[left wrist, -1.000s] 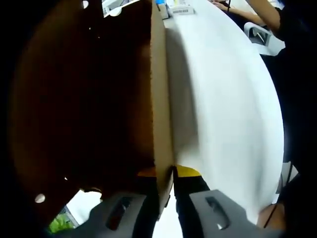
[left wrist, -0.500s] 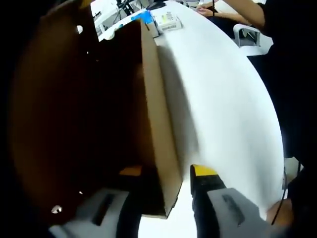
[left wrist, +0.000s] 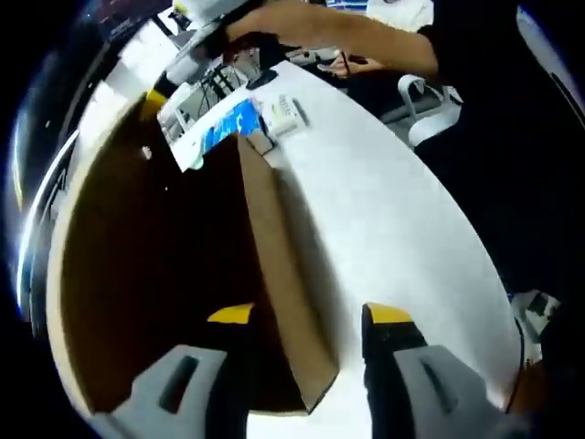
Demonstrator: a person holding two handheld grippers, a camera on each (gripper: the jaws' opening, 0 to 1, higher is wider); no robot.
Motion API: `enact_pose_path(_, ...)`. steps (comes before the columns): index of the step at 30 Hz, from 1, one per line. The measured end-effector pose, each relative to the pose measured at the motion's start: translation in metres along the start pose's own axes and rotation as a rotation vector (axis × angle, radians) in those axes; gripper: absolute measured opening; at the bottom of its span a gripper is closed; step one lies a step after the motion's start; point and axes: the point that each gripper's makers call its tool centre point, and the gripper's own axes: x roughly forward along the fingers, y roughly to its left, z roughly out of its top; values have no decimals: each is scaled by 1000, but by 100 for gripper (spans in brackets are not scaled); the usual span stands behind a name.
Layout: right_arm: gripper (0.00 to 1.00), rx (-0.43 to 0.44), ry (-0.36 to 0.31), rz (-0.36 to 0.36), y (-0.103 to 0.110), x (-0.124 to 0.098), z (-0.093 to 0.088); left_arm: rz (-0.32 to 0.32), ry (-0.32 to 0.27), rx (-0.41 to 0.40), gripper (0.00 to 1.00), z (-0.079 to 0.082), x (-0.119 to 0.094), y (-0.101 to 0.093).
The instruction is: Operate the shoe box by opening the lid, removing the specified soft item, and placing it in the target area until the item is outside and the box remains undamaged.
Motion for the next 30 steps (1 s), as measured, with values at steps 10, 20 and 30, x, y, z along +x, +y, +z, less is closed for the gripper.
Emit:
enact_pose_path(10,2,-13,6,3,2,-2,-2,97,-105,77,48,29,-27,3)
enact_pose_path(20,3,-4,5,5,1,-4,-1,237,-269,74,49,64,-60,23)
enact_pose_path(30,3,5,-17,20,-1,-5,1,370,-323,11,49,80,-91,63)
